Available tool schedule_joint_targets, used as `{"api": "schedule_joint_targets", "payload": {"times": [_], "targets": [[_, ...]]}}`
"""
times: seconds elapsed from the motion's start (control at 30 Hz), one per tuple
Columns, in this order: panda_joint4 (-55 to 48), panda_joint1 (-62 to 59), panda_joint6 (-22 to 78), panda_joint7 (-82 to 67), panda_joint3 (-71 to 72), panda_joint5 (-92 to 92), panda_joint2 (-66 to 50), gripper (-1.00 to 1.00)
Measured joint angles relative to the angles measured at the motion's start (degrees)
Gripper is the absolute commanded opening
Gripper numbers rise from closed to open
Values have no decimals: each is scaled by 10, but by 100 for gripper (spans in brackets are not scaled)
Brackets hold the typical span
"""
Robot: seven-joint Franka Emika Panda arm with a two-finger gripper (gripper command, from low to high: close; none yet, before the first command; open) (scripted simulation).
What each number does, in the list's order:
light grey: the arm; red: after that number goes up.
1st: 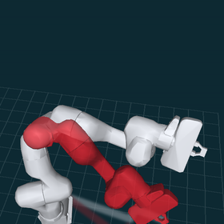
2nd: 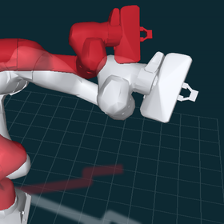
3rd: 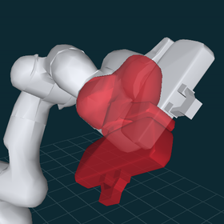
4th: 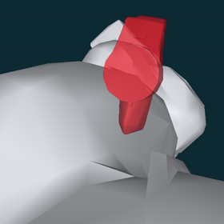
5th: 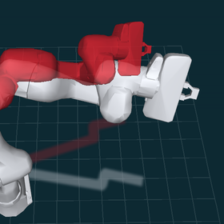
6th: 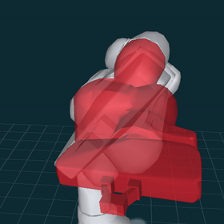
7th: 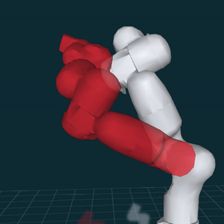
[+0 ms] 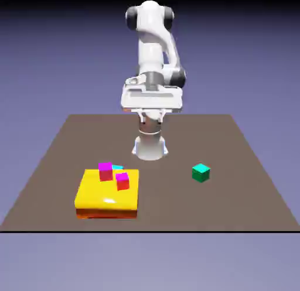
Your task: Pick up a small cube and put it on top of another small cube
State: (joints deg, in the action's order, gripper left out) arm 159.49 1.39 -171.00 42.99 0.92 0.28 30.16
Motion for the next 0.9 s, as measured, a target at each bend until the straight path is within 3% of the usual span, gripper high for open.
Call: {"api": "schedule_joint_targets", "payload": {"times": [0.9], "targets": [[-338, 157, 673, 120, 206, 63, -559, 0]]}}
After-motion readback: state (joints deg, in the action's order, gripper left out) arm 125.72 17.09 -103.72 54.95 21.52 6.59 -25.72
